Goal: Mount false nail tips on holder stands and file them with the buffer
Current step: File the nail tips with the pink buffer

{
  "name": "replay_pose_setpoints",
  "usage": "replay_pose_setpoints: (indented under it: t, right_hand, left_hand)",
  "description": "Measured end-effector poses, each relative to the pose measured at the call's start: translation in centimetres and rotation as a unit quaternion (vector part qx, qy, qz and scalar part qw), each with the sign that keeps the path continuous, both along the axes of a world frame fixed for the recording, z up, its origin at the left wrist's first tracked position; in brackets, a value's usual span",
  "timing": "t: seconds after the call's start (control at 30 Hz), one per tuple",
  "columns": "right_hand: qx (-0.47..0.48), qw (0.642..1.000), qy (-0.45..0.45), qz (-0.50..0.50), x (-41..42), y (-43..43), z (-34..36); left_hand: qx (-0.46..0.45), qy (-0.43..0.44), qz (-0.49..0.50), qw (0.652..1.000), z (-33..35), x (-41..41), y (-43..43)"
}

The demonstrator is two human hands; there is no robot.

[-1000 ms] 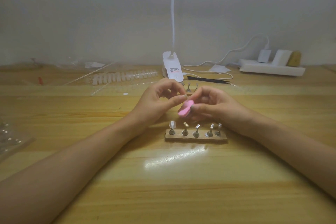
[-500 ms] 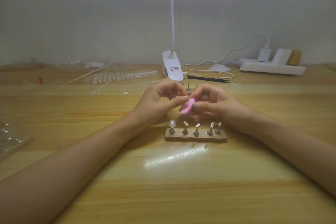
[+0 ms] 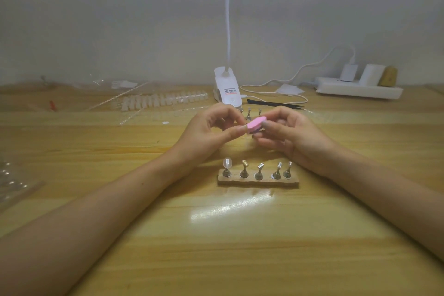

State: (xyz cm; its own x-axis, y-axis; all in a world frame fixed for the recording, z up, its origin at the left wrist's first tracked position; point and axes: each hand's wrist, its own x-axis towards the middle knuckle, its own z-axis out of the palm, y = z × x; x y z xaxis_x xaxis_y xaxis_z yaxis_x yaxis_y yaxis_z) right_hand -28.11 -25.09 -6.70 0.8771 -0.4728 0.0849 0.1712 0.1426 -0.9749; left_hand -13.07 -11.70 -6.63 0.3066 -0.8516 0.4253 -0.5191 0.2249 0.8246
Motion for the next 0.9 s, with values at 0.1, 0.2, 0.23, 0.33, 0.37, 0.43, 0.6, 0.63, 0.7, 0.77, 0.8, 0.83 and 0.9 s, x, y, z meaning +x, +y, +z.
replay_pose_setpoints:
  t: [0.1,0.2,0.23,0.33,0.37,0.43,0.6,0.63,0.7,0.77,0.8,0.83,0.9]
  right_hand:
    - [-0.081,0.994,0.053,0.058,0.1,0.3,-0.2]
    - [-0.016,1.000,0.010,0.006,0.2,0.1,-0.1]
    - [0.007,1.000,0.001,-0.007,0.1,-0.2,-0.1]
    - [-0.050,0.995,0.050,0.065,0.1,0.1,0.0]
    - [-0.071,0.992,0.061,0.080,0.2,0.2,-0.1]
    - [-0.043,0.997,0.043,0.051,0.2,0.1,-0.1]
    - [0.000,0.998,0.046,0.042,0.0,-0.7,0.2]
    - [-0.004,0.997,0.055,0.051,0.0,-0.8,0.2]
    - [-0.015,0.995,0.067,0.071,0.0,-0.8,0.3]
    - [-0.048,0.991,0.080,0.095,0.0,-0.6,0.2]
    - [-0.058,0.990,0.080,0.100,0.0,-0.6,0.1]
    - [-0.059,0.991,0.073,0.095,0.0,-0.5,0.1]
    - [-0.027,0.997,0.049,0.049,0.0,-0.6,0.0]
  left_hand:
    - [-0.004,-0.006,0.004,1.000,-0.1,0.1,0.0]
    - [-0.004,-0.007,0.004,1.000,-0.1,0.1,-0.1]
    - [-0.005,-0.006,0.004,1.000,-0.1,0.1,-0.1]
    - [-0.006,-0.003,0.003,1.000,-0.1,0.1,0.0]
    - [-0.004,-0.003,0.001,1.000,-0.1,0.1,0.0]
    - [-0.001,0.001,0.000,1.000,-0.1,0.1,0.0]
    - [0.003,-0.013,-0.004,1.000,0.0,0.0,0.2]
    - [0.003,-0.014,-0.005,1.000,-0.1,0.0,0.2]
    - [-0.003,0.000,0.001,1.000,-0.1,0.0,0.2]
    - [-0.003,0.000,0.006,1.000,-0.1,0.1,0.1]
    - [0.001,-0.012,0.003,1.000,-0.1,0.1,0.1]
    - [0.004,-0.025,-0.001,1.000,-0.1,0.0,0.0]
    - [0.006,-0.034,-0.004,0.999,-0.1,0.0,0.0]
